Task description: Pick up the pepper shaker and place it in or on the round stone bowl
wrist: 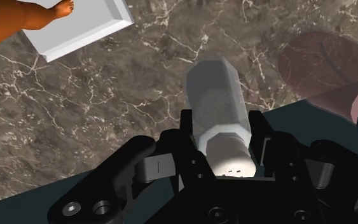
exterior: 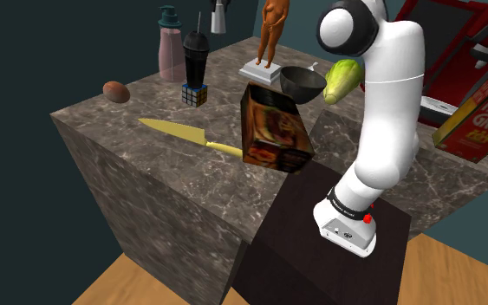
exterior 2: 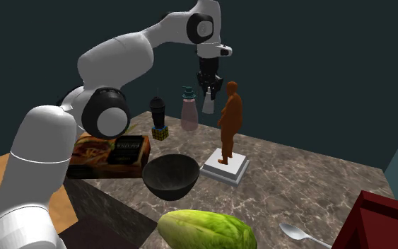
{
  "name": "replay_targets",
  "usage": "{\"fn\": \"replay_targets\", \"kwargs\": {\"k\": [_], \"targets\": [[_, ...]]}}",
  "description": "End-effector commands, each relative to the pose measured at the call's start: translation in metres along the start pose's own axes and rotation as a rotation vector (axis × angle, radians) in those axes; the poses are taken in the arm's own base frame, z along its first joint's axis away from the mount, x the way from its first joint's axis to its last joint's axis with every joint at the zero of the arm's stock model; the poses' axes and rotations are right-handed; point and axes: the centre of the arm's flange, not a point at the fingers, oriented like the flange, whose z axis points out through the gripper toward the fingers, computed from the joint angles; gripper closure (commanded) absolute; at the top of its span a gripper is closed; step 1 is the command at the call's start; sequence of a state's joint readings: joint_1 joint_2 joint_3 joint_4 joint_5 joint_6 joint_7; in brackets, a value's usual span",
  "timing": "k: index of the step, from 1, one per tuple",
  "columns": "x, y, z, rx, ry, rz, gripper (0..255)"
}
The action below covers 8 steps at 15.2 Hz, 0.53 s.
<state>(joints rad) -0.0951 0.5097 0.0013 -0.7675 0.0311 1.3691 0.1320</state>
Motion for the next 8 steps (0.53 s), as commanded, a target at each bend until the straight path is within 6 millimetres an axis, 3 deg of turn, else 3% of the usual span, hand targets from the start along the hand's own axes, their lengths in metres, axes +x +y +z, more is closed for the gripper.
{"fn": "replay_targets", "kwargs": {"k": [1, 2, 8], "targets": [[0.0, 0.0, -0.011, 0.0, -0.001, 0.0, 255], [0.0, 0.0, -0.013, 0.0, -0.001, 0.0, 255], [-0.068, 0.038, -0.026, 0.0, -0.001, 0.0, 255]]}}
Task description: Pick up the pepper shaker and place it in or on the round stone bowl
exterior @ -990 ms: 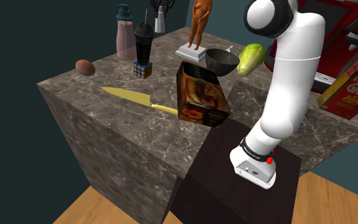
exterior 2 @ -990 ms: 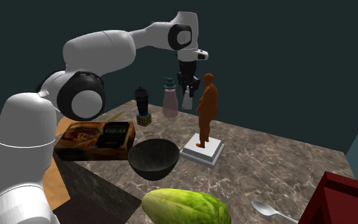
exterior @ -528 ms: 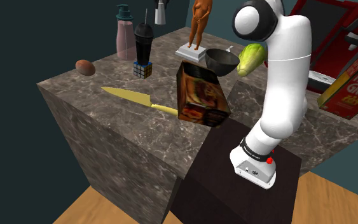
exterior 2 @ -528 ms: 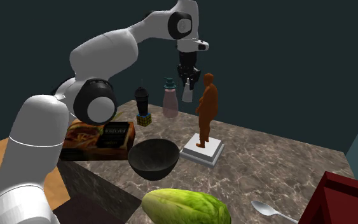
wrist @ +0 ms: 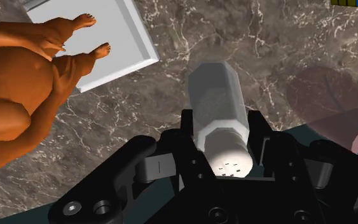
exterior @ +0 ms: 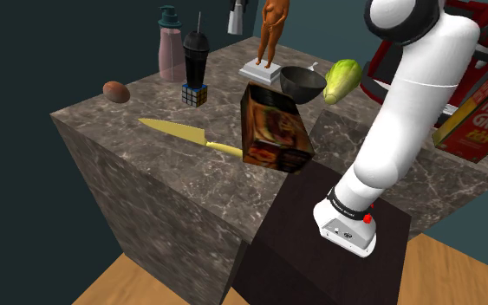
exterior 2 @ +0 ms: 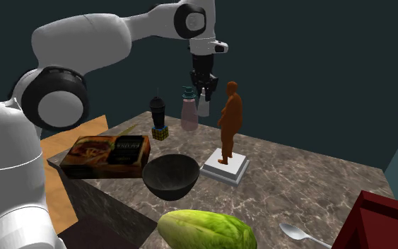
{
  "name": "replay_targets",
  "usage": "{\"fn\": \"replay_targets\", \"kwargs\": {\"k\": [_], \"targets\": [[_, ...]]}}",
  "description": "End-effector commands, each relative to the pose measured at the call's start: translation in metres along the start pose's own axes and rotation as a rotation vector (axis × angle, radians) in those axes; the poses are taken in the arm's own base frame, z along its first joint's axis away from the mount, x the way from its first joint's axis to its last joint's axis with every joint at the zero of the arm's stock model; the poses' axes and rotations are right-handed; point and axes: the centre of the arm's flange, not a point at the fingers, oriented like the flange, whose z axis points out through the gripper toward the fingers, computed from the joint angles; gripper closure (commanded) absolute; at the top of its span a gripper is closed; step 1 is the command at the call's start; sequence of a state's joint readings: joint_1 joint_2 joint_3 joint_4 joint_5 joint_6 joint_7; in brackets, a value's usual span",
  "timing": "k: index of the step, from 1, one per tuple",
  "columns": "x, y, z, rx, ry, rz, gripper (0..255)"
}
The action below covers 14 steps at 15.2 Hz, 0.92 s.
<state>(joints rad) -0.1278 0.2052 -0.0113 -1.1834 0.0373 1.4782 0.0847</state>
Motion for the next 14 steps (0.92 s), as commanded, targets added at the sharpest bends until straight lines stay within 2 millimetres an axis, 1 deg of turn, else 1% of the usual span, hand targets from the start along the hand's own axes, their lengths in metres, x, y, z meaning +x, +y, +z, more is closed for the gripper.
{"fn": "replay_targets", "kwargs": {"k": [1, 14], "targets": [[-0.022, 0.012, -0.005, 0.0, 0.0, 0.0, 255], [-0.17, 0.096, -0.032, 0.0, 0.0, 0.0, 255]]}}
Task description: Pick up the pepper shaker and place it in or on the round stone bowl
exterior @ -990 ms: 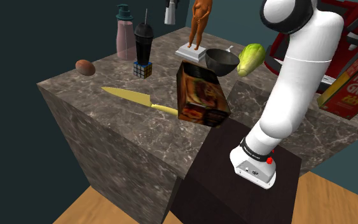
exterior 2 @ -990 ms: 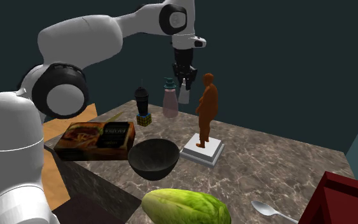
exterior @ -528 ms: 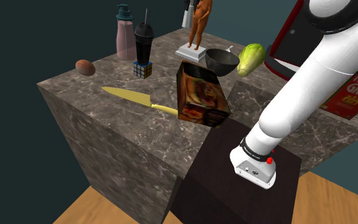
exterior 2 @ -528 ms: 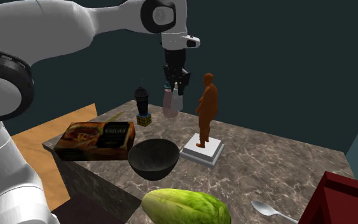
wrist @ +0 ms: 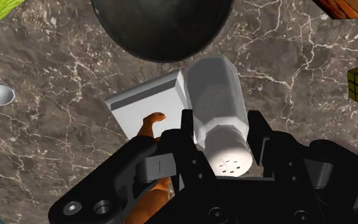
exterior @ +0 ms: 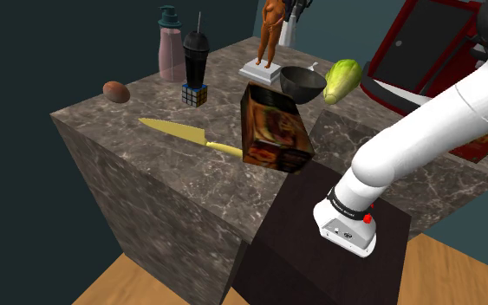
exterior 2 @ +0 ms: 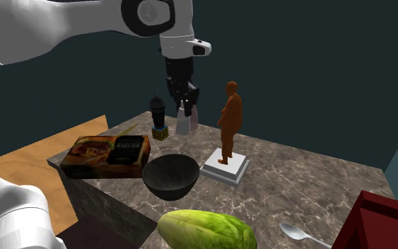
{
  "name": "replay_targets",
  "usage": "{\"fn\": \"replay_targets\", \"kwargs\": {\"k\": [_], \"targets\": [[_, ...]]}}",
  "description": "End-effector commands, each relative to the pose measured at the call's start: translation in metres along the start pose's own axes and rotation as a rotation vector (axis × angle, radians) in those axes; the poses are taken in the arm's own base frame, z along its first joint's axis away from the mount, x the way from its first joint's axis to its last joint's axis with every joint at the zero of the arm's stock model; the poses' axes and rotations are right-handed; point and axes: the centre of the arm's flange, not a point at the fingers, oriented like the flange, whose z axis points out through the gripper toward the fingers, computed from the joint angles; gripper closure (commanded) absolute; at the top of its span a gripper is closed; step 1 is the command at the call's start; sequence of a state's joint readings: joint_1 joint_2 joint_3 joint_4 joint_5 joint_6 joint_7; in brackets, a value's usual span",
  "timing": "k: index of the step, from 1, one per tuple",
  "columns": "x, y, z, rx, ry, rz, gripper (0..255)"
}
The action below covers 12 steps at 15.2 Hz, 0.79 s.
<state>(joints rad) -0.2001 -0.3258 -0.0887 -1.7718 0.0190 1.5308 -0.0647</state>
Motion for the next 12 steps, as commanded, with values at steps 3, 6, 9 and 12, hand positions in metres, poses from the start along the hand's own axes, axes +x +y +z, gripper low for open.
{"fn": "replay_targets", "kwargs": {"k": [3, 6, 9, 12], "targets": [[-0.046, 0.025, -0.01, 0.0, 0.0, -0.001, 255], [-0.08, 0.045, -0.016, 0.0, 0.0, -0.001, 255], [-0.088, 0.049, -0.007, 0.0, 0.0, -0.001, 255], [-0.09, 0.05, 0.009, 0.0, 0.0, -0.001, 255]]}}
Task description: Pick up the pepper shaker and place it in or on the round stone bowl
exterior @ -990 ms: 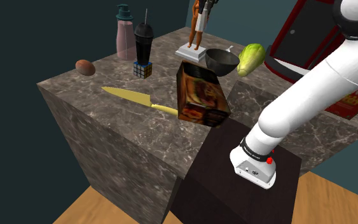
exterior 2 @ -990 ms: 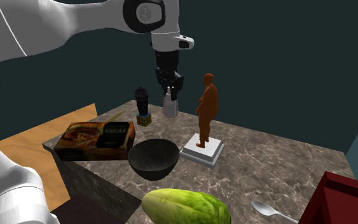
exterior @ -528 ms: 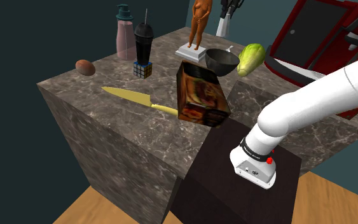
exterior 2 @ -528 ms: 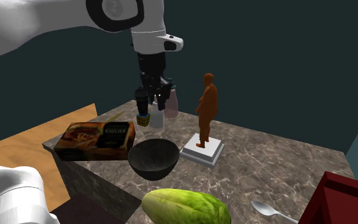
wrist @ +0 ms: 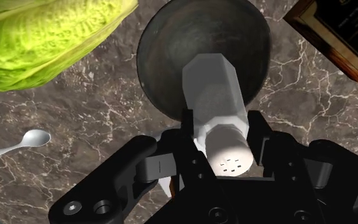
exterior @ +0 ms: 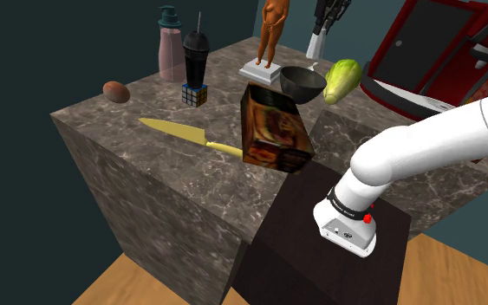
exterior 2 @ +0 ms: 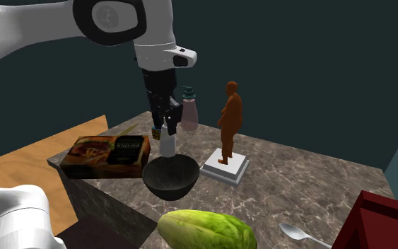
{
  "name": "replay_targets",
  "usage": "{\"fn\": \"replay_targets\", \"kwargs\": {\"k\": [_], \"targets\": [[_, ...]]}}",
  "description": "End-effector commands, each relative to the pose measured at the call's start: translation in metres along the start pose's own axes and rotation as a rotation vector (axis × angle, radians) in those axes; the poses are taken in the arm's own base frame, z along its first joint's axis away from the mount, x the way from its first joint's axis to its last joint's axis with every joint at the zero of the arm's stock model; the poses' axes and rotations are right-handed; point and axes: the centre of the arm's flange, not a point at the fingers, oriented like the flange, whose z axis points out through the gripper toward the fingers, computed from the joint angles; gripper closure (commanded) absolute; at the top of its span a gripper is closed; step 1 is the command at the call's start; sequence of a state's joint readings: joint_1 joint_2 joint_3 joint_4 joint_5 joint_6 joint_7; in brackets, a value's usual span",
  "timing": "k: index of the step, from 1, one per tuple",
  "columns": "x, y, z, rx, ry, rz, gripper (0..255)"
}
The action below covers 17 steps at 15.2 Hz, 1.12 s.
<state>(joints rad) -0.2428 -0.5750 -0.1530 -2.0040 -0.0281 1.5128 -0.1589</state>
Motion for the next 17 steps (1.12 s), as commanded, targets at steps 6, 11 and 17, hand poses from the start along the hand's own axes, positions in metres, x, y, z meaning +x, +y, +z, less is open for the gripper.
{"fn": "replay_targets", "kwargs": {"k": [6, 11, 17], "targets": [[-0.004, 0.001, 0.038, 0.0, 0.0, 0.0, 255], [-0.006, 0.002, 0.064, 0.0, 0.0, 0.0, 255], [-0.007, 0.003, 0.072, 0.0, 0.0, 0.0, 255]]}}
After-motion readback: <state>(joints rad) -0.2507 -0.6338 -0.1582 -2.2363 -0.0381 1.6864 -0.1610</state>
